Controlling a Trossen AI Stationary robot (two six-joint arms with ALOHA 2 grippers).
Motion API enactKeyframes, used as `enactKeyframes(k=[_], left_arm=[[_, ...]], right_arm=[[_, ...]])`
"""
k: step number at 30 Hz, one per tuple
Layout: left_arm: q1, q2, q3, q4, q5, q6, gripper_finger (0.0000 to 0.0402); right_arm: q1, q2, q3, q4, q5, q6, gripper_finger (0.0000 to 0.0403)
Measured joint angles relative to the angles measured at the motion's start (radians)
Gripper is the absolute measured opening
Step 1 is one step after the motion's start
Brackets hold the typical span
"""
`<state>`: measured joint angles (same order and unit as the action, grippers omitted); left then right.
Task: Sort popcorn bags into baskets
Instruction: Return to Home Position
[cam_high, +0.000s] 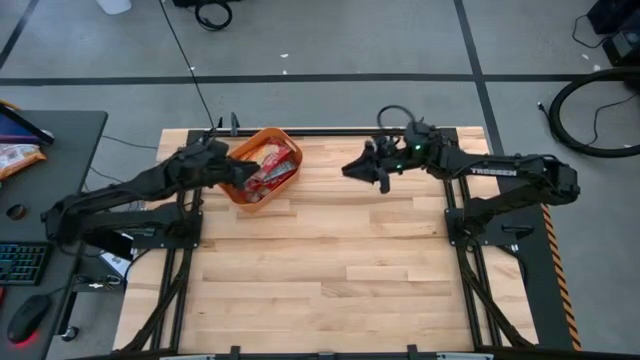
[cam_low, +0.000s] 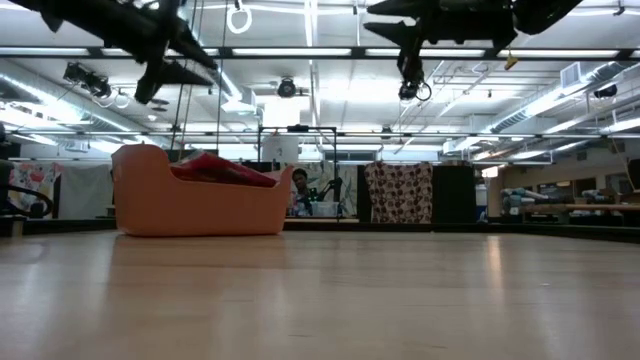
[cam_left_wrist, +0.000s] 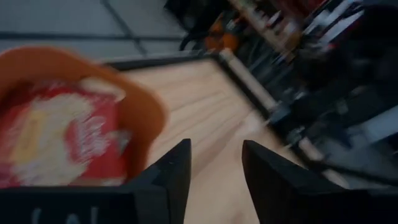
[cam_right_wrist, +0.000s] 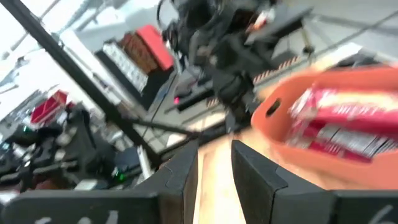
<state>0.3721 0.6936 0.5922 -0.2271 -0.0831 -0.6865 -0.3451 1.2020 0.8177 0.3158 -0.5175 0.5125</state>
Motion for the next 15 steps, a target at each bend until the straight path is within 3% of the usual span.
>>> enactKeyframes(k=[6, 11, 15], left_arm=[[-0.094, -0.106, 0.0, 0.018, -0.106, 0.02, 0.0127], [-0.129, -0.218, 0.0, -0.082, -0.217, 0.037, 0.0118], [-0.131, -0.285, 0.0, -0.119, -0.232, 0.063, 0.0117]], right_arm=[[-0.068, -0.112, 0.0, -0.028, 0.011, -0.01, 0.0103], [-0.127, -0.202, 0.0, -0.18, 0.017, -0.066, 0.0103], [-0.154, -0.257, 0.0, -0.257, 0.026, -0.111, 0.0103]])
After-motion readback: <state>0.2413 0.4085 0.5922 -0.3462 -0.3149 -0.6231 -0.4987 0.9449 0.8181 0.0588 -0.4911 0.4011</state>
